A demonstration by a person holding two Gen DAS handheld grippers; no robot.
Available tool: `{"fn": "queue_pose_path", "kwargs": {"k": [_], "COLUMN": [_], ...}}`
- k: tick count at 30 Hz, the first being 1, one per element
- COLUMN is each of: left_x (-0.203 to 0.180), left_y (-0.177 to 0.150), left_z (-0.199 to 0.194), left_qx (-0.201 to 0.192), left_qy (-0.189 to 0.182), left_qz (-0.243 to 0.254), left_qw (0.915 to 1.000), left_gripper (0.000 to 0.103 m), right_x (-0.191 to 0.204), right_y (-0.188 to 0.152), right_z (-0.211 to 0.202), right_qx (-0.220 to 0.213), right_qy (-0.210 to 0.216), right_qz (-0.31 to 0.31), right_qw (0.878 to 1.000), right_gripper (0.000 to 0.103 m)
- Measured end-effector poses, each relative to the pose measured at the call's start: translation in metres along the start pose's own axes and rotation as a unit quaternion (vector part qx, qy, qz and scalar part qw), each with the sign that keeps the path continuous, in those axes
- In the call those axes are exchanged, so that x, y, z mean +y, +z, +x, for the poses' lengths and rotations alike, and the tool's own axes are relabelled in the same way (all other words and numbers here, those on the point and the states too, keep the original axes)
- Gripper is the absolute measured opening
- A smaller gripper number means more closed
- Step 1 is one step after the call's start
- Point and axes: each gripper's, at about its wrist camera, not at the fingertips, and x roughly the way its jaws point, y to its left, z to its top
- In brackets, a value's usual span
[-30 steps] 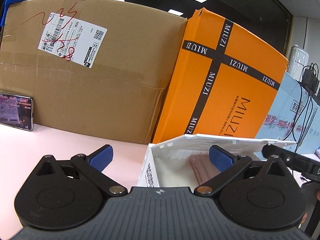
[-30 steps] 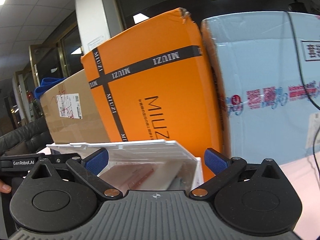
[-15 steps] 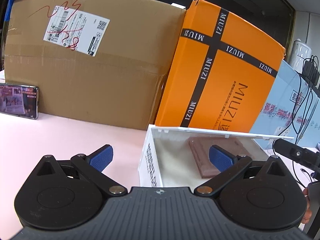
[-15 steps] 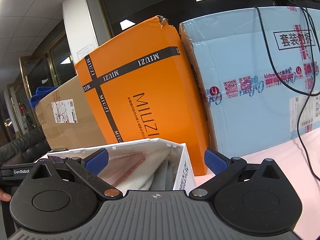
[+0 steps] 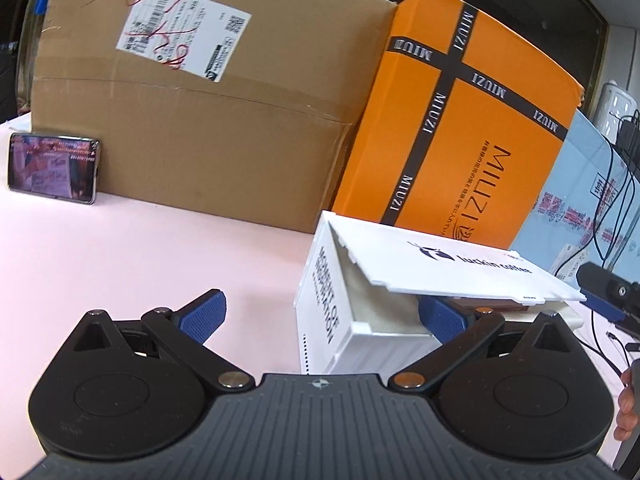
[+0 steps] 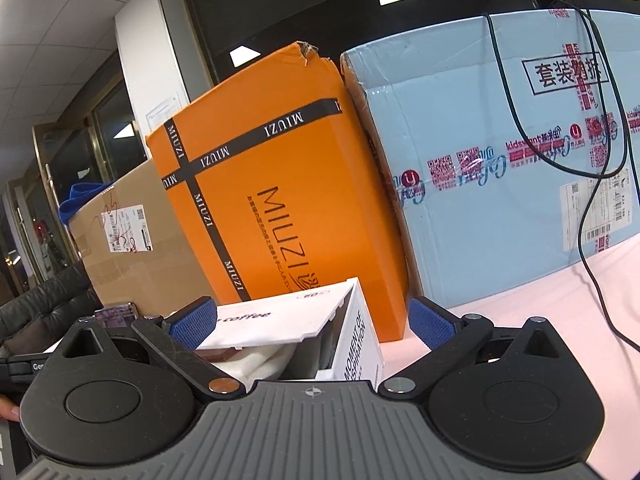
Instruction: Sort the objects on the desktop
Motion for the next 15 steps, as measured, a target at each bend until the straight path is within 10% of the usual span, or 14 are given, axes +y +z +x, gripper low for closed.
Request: {"fn": "queue_pose_path", "kwargs": {"k": [15], "left_x": [0.008], "left_y": [-0.01], "left_z": [-0.016], "left_qx": [-0.025], "left_qy": [-0.007], "left_qz": [-0.009], "left_qw": [0.9996], "left_gripper": [0.103], "right_x": [0.003], "right_y": [-0.008], "right_z": [-0.007], "right_qx": [0.001], "right_qy": [-0.031], "right_qz": [-0.021], "right_qw": [0.999], "right_gripper": [0.103]}}
